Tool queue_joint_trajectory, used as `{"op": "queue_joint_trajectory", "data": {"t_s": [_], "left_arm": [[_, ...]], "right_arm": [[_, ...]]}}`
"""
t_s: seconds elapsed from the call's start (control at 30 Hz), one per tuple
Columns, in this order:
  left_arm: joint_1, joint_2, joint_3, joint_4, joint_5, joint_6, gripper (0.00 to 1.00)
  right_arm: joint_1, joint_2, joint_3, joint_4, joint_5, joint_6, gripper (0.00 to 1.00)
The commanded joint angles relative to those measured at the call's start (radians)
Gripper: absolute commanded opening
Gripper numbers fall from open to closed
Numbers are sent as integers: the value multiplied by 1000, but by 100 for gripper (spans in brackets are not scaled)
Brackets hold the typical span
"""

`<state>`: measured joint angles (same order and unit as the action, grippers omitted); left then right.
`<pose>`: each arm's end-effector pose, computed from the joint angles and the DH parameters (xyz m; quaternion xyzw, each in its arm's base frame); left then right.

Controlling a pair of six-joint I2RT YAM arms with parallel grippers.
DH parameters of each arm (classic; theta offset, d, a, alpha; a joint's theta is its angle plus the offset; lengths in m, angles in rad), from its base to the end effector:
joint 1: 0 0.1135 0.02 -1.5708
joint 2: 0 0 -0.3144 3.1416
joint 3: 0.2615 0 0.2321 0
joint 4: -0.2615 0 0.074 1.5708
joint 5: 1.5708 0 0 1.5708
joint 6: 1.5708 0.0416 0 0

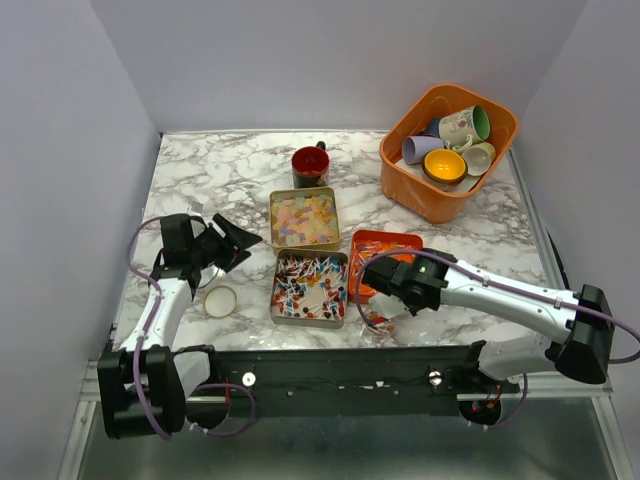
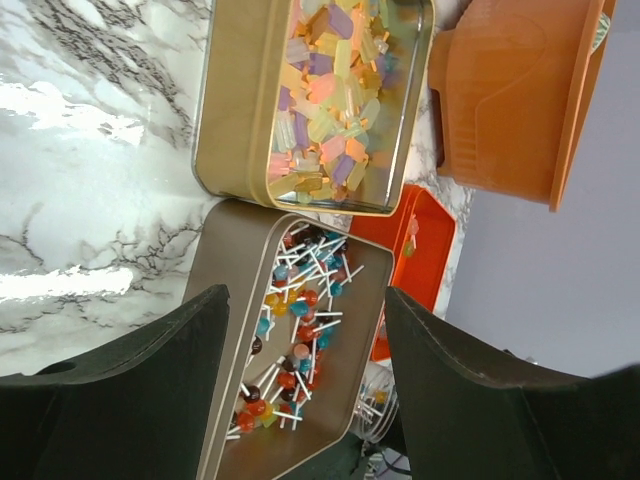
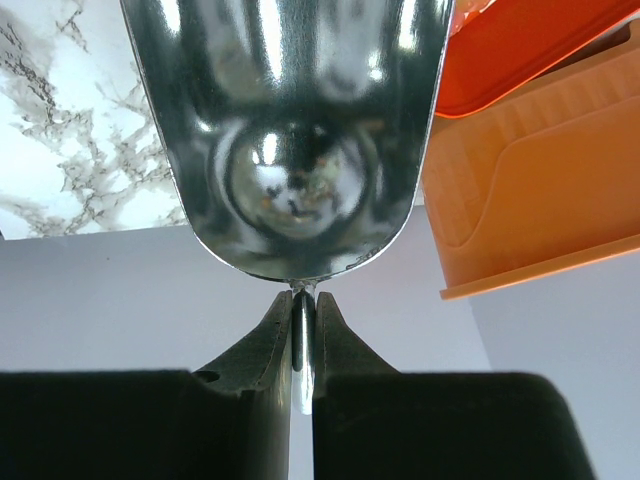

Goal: Pack the candies
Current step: Place the fake candies in the packing bottle, then adjust the spatula.

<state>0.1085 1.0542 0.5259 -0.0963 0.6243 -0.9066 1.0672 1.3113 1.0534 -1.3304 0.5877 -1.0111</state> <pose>0.1776 -0.0051 0.2627 -0.2894 0.8084 -0.4204 0.2933 0.1020 0.1373 0.3096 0.8263 -0.4830 0.2898 0.0002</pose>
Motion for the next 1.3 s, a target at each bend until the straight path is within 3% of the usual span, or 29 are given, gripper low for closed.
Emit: {"op": "queue_joint_trajectory", "data": {"t_s": [0.0,0.17,0.37,0.5,0.73,0.83,1.17,1.27], "left_arm": [[-26,36,72,33,81,14,73],[-93,53,128,62,173,54,73],[-159,17,138,256,426,93,67],[-173,44,226,23,491,331,60],[-204,141,341,-78,574,406,53],[-207,187,405,-206,555,504,53],[-219,239,378,12,540,312,50],[-231,244,370,36,549,287,41]], "right_arm": [[8,-30,25,-194,24,-52,1],[1,-5,133,-167,-35,-20,1],[-94,186,465,-71,-392,227,1],[-130,270,534,72,-476,226,1],[-187,488,883,39,-615,238,1],[-187,522,944,62,-634,232,1],[-179,505,906,92,-617,178,1],[-173,499,916,108,-603,189,1]]}}
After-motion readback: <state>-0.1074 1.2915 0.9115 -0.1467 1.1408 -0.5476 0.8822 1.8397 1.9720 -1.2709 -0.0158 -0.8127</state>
